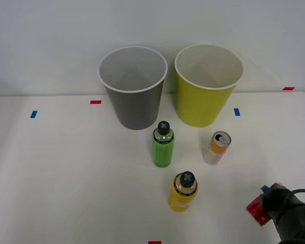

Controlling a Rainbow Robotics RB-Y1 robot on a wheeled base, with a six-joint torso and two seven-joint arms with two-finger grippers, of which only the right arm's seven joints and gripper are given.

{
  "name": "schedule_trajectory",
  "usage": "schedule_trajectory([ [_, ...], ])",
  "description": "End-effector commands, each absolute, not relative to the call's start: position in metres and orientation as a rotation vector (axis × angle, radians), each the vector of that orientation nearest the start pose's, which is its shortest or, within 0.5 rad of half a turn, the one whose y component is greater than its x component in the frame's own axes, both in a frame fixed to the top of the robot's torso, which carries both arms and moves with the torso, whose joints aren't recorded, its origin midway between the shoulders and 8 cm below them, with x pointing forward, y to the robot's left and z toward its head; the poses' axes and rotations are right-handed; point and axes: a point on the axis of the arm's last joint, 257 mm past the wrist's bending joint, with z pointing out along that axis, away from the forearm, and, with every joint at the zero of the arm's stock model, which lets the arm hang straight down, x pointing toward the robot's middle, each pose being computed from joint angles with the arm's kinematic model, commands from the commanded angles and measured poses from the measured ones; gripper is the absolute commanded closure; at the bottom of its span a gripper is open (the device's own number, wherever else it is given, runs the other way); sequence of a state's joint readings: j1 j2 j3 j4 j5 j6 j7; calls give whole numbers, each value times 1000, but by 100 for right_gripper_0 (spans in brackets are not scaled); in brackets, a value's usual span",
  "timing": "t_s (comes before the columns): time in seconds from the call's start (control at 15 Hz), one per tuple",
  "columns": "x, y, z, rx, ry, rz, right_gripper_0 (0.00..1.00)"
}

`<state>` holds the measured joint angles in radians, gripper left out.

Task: Put cans in the gray bin, plastic bottles in the light green bin

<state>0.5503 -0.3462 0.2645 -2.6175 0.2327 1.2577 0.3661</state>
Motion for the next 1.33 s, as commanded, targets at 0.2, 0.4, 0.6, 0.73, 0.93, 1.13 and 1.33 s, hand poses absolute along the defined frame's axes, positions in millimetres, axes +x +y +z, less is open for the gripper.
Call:
schedule_trajectory([
  [0.2, 352, -249, -167, 706, 1776, 394, 100],
  [0.4, 366, -234, -124, 583, 1650, 459, 100],
  [0.6, 379, -216, -85, 523, 1546, 534, 100],
  [0.73, 388, -191, -61, 484, 1497, 637, 100],
  [0.93, 422, -140, -32, 376, 1388, 805, 100],
  [1.13, 455, -90, 5, 288, 1318, 886, 100],
  [1.33, 482, -46, 36, 170, 1283, 902, 100],
])
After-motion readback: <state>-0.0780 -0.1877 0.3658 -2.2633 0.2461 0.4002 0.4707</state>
